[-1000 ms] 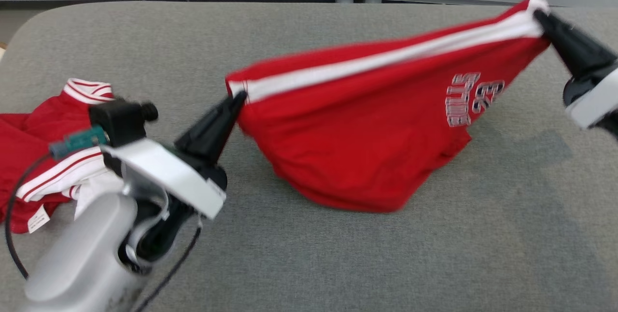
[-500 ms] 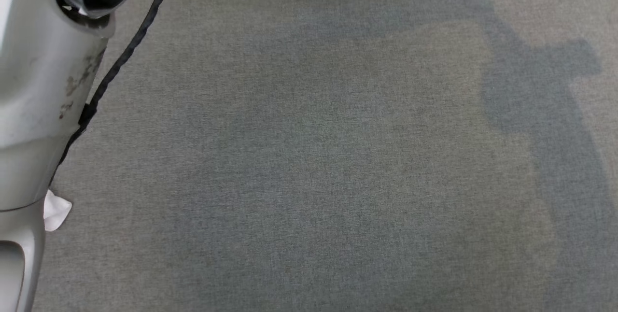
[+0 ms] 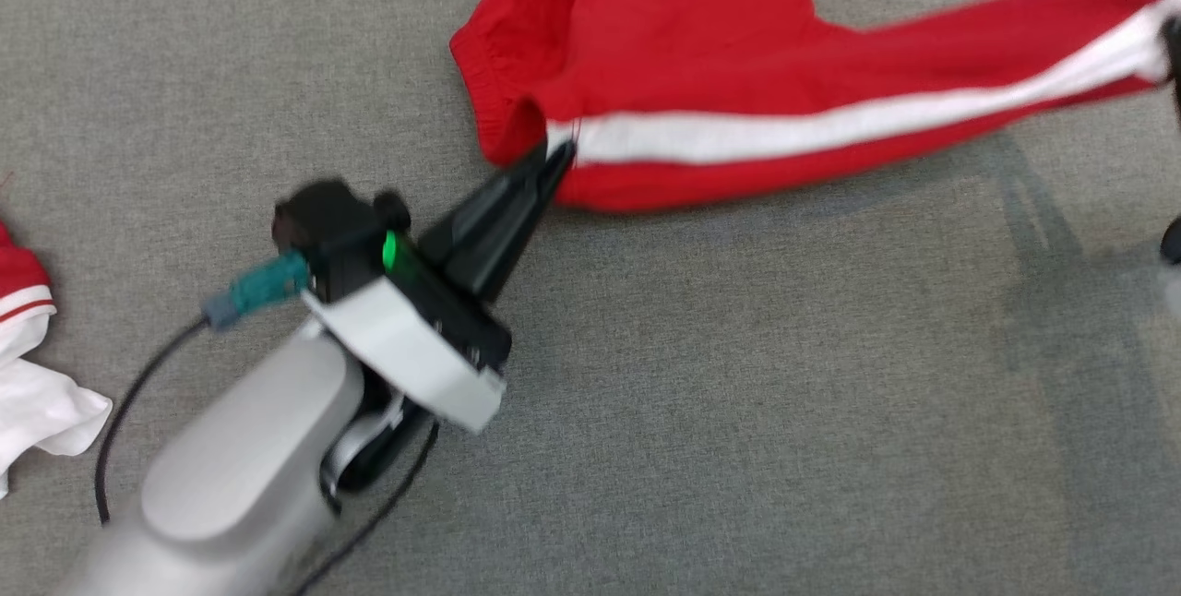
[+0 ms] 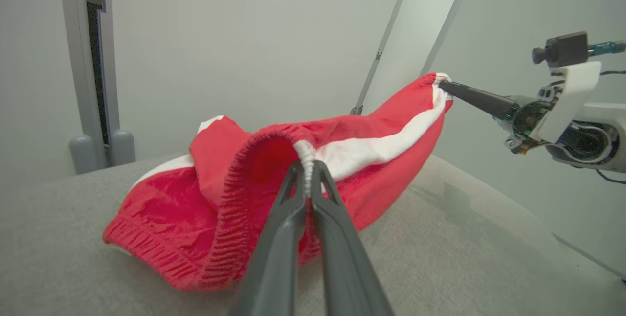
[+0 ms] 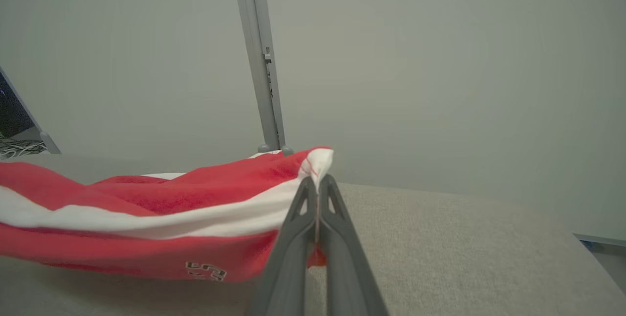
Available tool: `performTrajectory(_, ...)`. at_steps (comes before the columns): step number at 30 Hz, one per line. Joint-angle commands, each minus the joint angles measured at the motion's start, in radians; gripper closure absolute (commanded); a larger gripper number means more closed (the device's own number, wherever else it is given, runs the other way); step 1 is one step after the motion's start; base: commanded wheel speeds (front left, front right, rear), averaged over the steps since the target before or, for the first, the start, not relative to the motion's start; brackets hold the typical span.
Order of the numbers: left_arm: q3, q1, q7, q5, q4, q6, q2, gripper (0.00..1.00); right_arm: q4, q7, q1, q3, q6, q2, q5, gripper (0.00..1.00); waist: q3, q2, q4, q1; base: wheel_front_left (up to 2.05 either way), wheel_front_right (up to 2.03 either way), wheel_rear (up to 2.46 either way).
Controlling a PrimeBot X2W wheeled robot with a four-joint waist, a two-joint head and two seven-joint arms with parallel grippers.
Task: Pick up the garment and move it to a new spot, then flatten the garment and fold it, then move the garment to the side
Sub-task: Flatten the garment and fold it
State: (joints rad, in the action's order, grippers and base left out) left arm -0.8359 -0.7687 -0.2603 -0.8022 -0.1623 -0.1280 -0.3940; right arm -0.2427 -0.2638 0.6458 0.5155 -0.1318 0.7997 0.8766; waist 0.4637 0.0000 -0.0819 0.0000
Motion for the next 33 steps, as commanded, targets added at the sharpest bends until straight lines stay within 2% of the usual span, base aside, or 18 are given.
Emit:
performTrajectory(1, 0.011, 0.085, -0.006, -0.01, 0.025, -0.002, -0.016, 1.0, 0.022, -0.001, -0.077, -0.001, 0.002, 0.0, 0.033, 1.0, -0.019, 0.0, -0.004, 0.0, 0.0, 0.0, 0.0)
performTrajectory(7, 0.074, 0.451, -0.006, -0.039, 0.098, -0.002, -0.053, 1.0, 0.116, 0.017, -0.379, 0.054, 0.002, 0.047, 0.192, 1.0, -0.086, 0.0, -0.006, 0.0, 0.0, 0.0, 0.0)
performTrajectory(13, 0.062, 0.64, -0.006, -0.021, 0.163, -0.001, -0.096, 1.0, 0.211, 0.041, -0.594, 0.012, 0.002, 0.138, 0.32, 1.0, -0.133, 0.0, 0.017, 0.0, 0.0, 0.0, 0.0)
performTrajectory(17, 0.083, 0.672, -0.006, -0.012, 0.21, 0.002, -0.096, 1.0, 0.273, 0.035, -0.676, -0.051, 0.003, 0.184, 0.346, 1.0, -0.159, 0.0, 0.031, 0.0, 0.0, 0.0, 0.0)
performTrajectory(22, 0.094, 0.662, -0.006, 0.0, 0.228, 0.002, -0.083, 1.0, 0.305, 0.041, -0.708, -0.099, 0.003, 0.191, 0.329, 1.0, -0.189, 0.0, 0.04, 0.0, 0.0, 0.0, 0.0)
performTrajectory(29, 0.063, 0.64, 0.012, 0.016, 0.222, 0.001, -0.085, 1.0, 0.304, 0.113, -0.745, -0.138, 0.002, 0.146, 0.268, 1.0, -0.215, 0.0, 0.04, 0.0, 0.0, 0.0, 0.0)
performTrajectory(33, 0.045, 0.644, 0.015, 0.015, 0.209, 0.002, -0.064, 1.0, 0.29, 0.146, -0.749, -0.156, 0.002, 0.105, 0.226, 1.0, -0.211, 0.0, 0.034, 0.0, 0.0, 0.0, 0.0)
